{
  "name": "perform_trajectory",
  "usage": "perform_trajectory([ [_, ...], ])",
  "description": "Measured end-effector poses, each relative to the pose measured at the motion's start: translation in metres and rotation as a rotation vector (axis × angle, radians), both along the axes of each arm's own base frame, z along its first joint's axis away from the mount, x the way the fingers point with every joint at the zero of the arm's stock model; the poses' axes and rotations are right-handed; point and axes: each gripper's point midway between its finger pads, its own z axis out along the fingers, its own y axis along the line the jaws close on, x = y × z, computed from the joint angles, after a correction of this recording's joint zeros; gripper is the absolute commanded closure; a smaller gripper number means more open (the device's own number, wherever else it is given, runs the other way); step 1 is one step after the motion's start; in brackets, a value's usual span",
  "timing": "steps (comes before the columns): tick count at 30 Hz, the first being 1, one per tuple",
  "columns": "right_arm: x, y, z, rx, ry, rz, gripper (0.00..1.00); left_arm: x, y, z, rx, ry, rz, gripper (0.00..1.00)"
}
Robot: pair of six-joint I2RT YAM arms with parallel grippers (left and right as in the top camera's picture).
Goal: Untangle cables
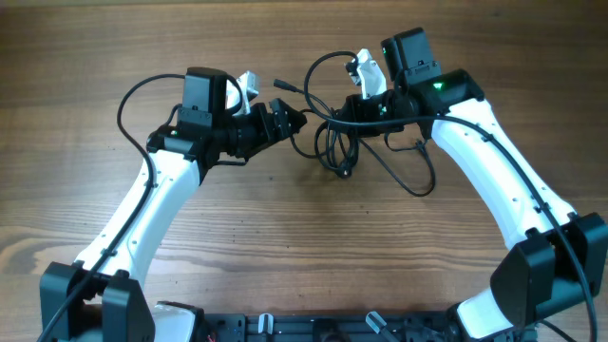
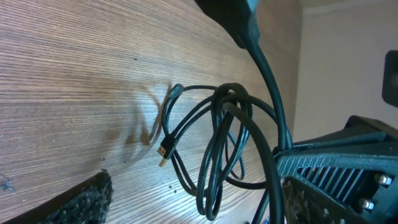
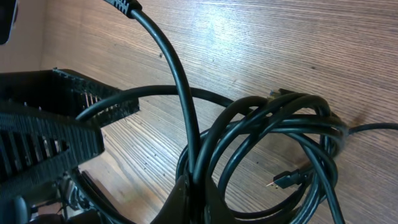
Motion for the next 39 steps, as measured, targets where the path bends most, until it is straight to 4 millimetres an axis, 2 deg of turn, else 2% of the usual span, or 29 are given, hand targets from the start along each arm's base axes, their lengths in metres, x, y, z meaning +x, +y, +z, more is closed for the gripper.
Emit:
perform_trajectory([
  [5, 0.000, 0.000, 0.000, 0.002, 0.007, -0.008, 0.96, -0.002, -0.003, 0.000, -0.012, 0.001, -0.023, 0.11],
  [14, -0.001, 0.001, 0.001, 0.009, 0.013, -0.010, 0.96, -0.003, -0.019, -0.018, -0.082, 0.026, -0.134, 0.14],
  [25, -0.002, 0.003, 0.002, 0.025, 0.023, -0.007, 0.96, 0.004, -0.025, -0.013, -0.114, -0.028, -0.165, 0.18],
  [30, -0.004, 0.006, 0.005, 0.047, 0.028, 0.004, 0.96, 0.004, -0.026, -0.020, -0.111, -0.010, -0.168, 0.18],
  [33, -0.001, 0.010, 0.009, 0.071, 0.015, 0.007, 0.96, 0.000, -0.035, -0.032, -0.106, 0.021, -0.189, 0.19],
  [36, 0.004, 0.014, 0.015, 0.109, 0.005, 0.001, 0.96, -0.007, -0.051, -0.041, -0.102, 0.030, -0.233, 0.25],
  [39, 0.005, 0.021, 0.023, 0.159, -0.003, 0.016, 0.96, -0.007, -0.059, -0.044, -0.101, 0.019, -0.249, 0.28],
])
